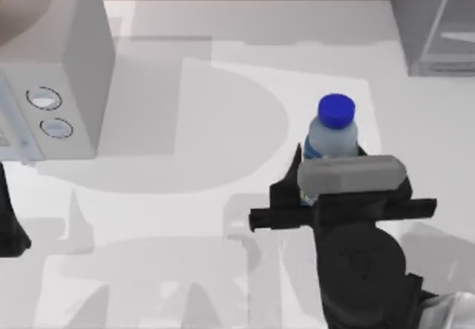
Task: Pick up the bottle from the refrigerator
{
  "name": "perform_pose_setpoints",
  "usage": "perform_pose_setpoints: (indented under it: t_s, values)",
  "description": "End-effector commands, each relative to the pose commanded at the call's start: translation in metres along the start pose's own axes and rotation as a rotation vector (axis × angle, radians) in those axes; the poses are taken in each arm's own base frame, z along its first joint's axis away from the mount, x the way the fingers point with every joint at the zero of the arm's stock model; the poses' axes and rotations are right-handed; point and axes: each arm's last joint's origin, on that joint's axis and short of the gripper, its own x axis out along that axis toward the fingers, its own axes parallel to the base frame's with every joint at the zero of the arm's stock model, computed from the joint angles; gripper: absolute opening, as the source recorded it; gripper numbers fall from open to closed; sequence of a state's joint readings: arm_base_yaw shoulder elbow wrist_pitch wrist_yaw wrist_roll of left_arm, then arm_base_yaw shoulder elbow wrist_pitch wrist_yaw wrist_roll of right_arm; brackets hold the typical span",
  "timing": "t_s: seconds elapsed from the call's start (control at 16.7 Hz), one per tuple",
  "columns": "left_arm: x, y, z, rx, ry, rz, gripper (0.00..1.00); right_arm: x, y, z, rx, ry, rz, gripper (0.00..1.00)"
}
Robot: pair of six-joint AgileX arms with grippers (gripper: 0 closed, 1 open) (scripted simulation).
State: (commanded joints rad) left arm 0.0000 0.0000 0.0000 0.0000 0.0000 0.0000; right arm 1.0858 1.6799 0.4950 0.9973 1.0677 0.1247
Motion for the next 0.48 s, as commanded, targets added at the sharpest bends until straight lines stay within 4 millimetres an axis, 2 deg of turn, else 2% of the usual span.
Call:
perform_pose_setpoints:
  t_s: [0.24, 0.48]
  values:
    - [0.000, 0.000, 0.000, 0.000, 0.000, 0.000, 1.00, -0.012, 0.045, -0.015, 0.009, -0.049, -0.013, 0.00]
    - [0.000, 0.000, 0.000, 0.000, 0.000, 0.000, 1.00, -0.022, 0.071, -0.023, 0.026, -0.079, -0.027, 0.00]
